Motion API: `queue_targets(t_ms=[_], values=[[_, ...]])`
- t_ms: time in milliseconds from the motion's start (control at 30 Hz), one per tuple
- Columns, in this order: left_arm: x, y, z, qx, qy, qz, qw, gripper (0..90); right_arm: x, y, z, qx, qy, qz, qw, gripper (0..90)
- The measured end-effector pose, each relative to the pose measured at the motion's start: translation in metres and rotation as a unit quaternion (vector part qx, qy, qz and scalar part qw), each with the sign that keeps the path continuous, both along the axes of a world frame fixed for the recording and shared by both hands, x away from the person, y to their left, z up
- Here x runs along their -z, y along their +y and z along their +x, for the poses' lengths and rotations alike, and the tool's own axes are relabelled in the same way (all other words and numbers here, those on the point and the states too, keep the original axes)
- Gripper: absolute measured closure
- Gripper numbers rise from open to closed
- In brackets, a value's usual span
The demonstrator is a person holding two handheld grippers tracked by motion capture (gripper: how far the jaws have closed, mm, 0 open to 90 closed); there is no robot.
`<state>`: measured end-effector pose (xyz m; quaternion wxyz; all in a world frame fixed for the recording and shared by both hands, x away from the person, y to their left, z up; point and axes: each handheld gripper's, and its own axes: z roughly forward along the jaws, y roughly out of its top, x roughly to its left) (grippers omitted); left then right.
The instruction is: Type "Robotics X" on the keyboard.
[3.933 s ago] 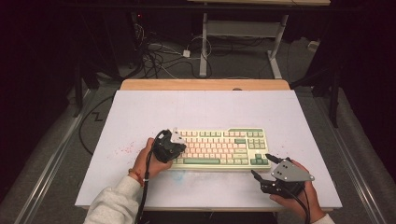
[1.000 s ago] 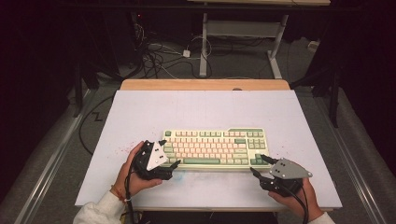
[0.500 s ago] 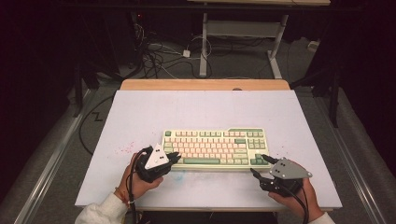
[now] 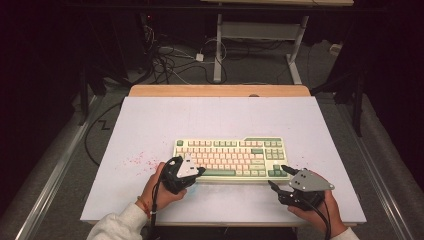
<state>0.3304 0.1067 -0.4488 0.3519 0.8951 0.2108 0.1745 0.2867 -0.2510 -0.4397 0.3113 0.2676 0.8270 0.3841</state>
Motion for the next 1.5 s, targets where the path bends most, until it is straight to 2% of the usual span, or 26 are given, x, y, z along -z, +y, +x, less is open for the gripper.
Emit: queue_targets(t_ms=[267, 400, 567, 600, 667, 733, 800, 933, 1033, 1133, 1200, 1333, 1400, 1500], values=[[0.004, -0.009, 0.008, 0.001, 0.012, 0.012, 0.9999, 87.1, 0.001, 0.000, 0.000, 0.000, 0.000, 0.000, 1.0000, 34.0], [0.005, -0.011, 0.010, 0.000, 0.011, 0.017, 0.9998, 87.1, 0.001, 0.000, 0.000, 0.000, 0.000, 0.001, 1.0000, 33.5], [0.004, -0.010, 0.012, -0.002, 0.013, 0.009, 0.9999, 87.0, 0.002, 0.001, 0.000, -0.002, 0.001, -0.001, 1.0000, 33.4], [0.005, -0.011, 0.012, -0.002, 0.016, 0.011, 0.9998, 87.0, 0.002, 0.001, 0.000, -0.003, 0.001, -0.002, 1.0000, 33.3], [0.010, -0.013, 0.013, 0.000, 0.022, 0.027, 0.9994, 87.1, 0.002, 0.001, 0.000, -0.003, 0.002, -0.003, 1.0000, 33.3], [0.010, -0.012, 0.015, 0.000, 0.027, 0.020, 0.9994, 87.1, 0.002, 0.002, 0.000, -0.004, 0.004, -0.005, 1.0000, 33.3], [0.007, -0.013, 0.012, 0.002, 0.019, 0.028, 0.9994, 87.1, 0.002, 0.002, 0.000, -0.005, 0.004, -0.005, 1.0000, 33.3], [0.000, -0.011, 0.009, 0.005, 0.006, 0.018, 0.9998, 83.2, 0.001, 0.001, 0.000, -0.004, 0.000, -0.003, 1.0000, 33.2], [-0.005, -0.005, 0.008, 0.004, -0.006, 0.000, 1.0000, 77.6, 0.001, 0.000, 0.000, -0.001, -0.001, -0.001, 1.0000, 33.2], [-0.010, 0.001, 0.007, -0.002, -0.024, -0.011, 0.9996, 67.5, 0.000, -0.001, 0.000, -0.001, -0.002, 0.000, 1.0000, 33.2], [-0.012, 0.005, 0.006, 0.000, -0.029, -0.019, 0.9994, 61.1, 0.000, -0.001, 0.000, 0.000, -0.002, 0.000, 1.0000, 33.3], [-0.013, 0.011, 0.001, -0.017, -0.061, -0.015, 0.9979, 44.5, 0.000, -0.002, 0.000, 0.001, -0.003, 0.001, 1.0000, 33.4], [-0.013, 0.014, -0.001, -0.017, -0.063, -0.025, 0.9976, 39.4, -0.001, -0.002, 0.000, 0.002, -0.003, 0.002, 1.0000, 33.5], [-0.012, 0.019, -0.003, -0.023, -0.075, -0.014, 0.9968, 30.3, -0.001, -0.003, 0.000, 0.003, -0.003, 0.003, 1.0000, 34.0]])
